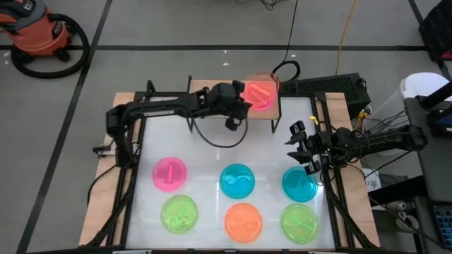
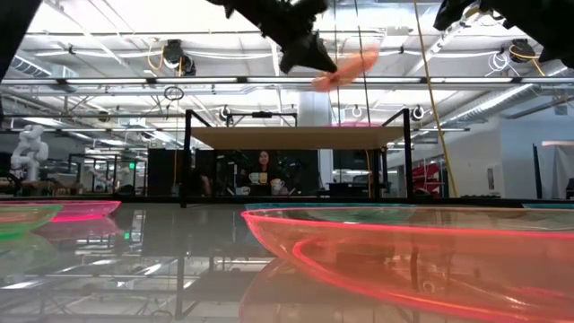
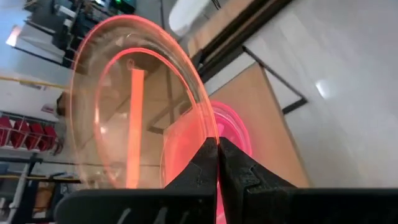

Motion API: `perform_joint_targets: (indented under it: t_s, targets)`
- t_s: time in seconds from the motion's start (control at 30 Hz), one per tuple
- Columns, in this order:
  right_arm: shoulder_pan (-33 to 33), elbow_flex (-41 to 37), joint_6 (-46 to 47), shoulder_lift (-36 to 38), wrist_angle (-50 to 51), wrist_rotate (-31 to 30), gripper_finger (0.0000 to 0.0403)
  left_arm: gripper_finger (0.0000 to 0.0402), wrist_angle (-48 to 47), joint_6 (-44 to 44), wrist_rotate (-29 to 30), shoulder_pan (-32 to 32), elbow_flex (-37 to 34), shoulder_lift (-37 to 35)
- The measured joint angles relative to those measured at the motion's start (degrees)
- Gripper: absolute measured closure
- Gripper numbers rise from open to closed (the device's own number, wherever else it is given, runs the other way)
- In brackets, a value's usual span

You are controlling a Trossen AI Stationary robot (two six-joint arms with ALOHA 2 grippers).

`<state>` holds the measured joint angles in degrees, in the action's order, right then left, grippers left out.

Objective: Place and stack plates onto a shelf
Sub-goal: Stack the top orange plate on top of the pink plate on the shelf, then stack the right blue plate on top of the orange plate on the shelf

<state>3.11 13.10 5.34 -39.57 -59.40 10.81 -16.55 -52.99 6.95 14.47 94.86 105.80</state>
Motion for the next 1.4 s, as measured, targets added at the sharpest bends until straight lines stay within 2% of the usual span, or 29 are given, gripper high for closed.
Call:
perform_joint_targets:
  t_s: [0.3,0.47,0.7,1.03,1.13,1.27,1.33,1.4]
  targets:
    - [0.0,0.0,2.0,0.0,0.1,1.4,0.0246,0.0401,-0.9,-2.1,0.0,2.7,2.2,6.4]
    - [0.0,0.0,1.6,0.0,0.1,1.5,0.0246,0.0392,-0.7,-1.1,0.1,2.5,2.2,6.5]
    - [0.0,0.0,1.3,0.0,0.0,1.4,0.0246,0.0353,-0.8,0.9,0.0,2.5,2.2,6.5]
    - [0.0,0.0,1.3,0.0,0.6,1.4,0.0246,0.0341,0.3,1.2,0.7,2.4,2.2,7.1]
    - [0.0,0.0,1.4,0.0,0.6,1.4,0.0246,0.0318,0.5,2.1,1.6,2.3,2.2,7.1]
    - [0.0,0.0,1.4,0.0,1.3,1.3,0.0246,0.0273,-0.5,1.9,6.0,1.6,2.2,6.4]
    - [0.0,0.0,1.4,0.0,1.6,1.3,0.0246,0.0256,-0.2,3.0,8.5,0.8,2.2,5.1]
    - [0.0,0.0,1.3,0.0,2.1,1.3,0.0246,0.0246,-0.1,5.0,8.5,-0.3,2.2,2.4]
